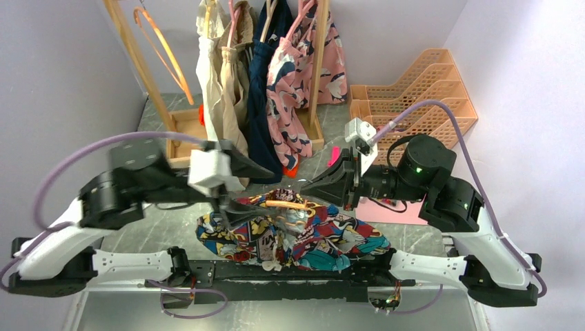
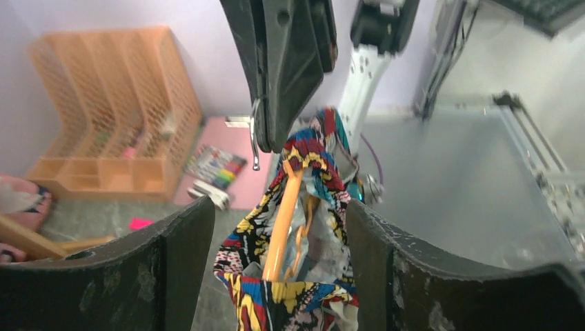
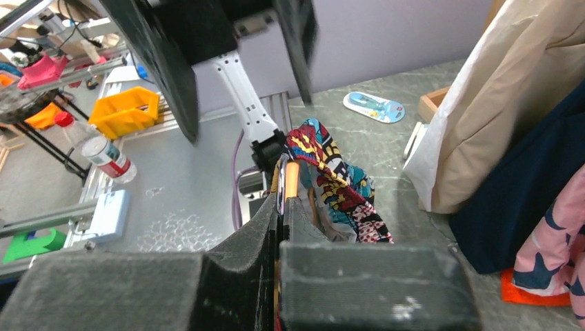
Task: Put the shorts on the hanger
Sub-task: Hang the shorts on the hanger.
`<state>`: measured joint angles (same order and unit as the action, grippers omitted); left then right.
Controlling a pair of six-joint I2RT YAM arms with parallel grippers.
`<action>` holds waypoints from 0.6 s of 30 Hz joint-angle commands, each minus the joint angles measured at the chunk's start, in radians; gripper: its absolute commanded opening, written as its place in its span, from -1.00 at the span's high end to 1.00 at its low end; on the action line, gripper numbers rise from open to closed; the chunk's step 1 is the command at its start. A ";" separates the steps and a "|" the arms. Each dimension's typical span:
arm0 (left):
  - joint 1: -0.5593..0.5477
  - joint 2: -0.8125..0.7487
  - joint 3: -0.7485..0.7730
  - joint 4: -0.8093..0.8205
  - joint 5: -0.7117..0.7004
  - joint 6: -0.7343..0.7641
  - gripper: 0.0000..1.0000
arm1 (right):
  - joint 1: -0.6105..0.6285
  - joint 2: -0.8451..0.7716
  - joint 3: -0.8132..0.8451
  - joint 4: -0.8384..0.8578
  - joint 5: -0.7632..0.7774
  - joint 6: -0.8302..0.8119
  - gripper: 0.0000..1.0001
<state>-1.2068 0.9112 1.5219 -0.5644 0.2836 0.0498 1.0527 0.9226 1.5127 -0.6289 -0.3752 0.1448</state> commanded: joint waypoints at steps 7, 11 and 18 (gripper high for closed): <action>0.004 0.161 0.073 -0.191 0.169 0.099 -0.56 | -0.002 -0.048 0.009 0.022 -0.062 -0.011 1.00; 0.004 0.185 0.079 -0.202 0.169 0.090 -0.56 | -0.001 -0.051 0.005 0.024 -0.067 -0.014 1.00; 0.005 0.226 0.079 -0.197 0.172 0.065 -0.46 | -0.001 -0.048 -0.003 0.027 -0.079 -0.029 1.00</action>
<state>-1.2068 1.1130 1.5776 -0.7544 0.4301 0.1268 1.0527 0.8841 1.5105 -0.6575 -0.4305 0.1284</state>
